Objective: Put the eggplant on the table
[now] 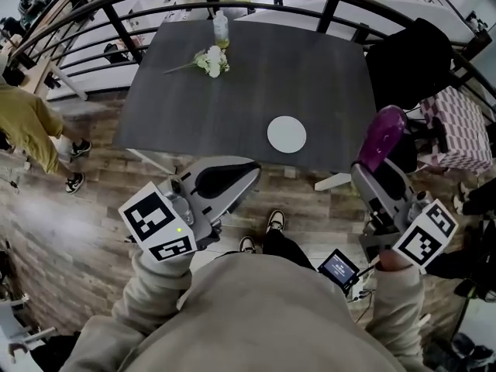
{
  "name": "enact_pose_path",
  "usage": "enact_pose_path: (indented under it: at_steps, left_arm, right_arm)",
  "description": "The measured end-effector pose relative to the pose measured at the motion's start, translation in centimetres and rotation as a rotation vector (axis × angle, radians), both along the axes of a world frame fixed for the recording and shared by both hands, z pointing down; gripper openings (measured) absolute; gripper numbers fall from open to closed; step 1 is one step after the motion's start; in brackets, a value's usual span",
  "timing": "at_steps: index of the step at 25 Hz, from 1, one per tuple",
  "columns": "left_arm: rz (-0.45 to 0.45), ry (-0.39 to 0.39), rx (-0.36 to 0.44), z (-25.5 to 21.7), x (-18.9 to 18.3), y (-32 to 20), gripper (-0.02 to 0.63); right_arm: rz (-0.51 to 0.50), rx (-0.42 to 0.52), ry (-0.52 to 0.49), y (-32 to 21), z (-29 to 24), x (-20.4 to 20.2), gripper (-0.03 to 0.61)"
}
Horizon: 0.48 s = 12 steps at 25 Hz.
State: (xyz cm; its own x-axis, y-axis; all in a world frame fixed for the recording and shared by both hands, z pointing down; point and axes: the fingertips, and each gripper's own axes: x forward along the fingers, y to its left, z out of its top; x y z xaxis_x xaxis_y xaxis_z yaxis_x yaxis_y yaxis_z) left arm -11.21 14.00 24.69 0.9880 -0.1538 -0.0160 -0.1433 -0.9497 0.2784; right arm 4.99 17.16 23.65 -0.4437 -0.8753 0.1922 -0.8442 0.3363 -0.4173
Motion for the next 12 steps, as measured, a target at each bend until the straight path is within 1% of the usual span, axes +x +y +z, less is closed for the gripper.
enact_pose_path:
  at_steps: [5, 12]
  left_arm:
    - [-0.008, -0.019, -0.006, 0.1, 1.1, -1.1, 0.005]
    - [0.025, -0.025, 0.007, -0.2, 5.9, -4.6, 0.005]
  right_arm:
    - [-0.014, -0.004, -0.031, -1.0, 0.6, 1.2, 0.192]
    - [-0.011, -0.005, -0.047, -4.2, 1.3, 5.5, 0.192]
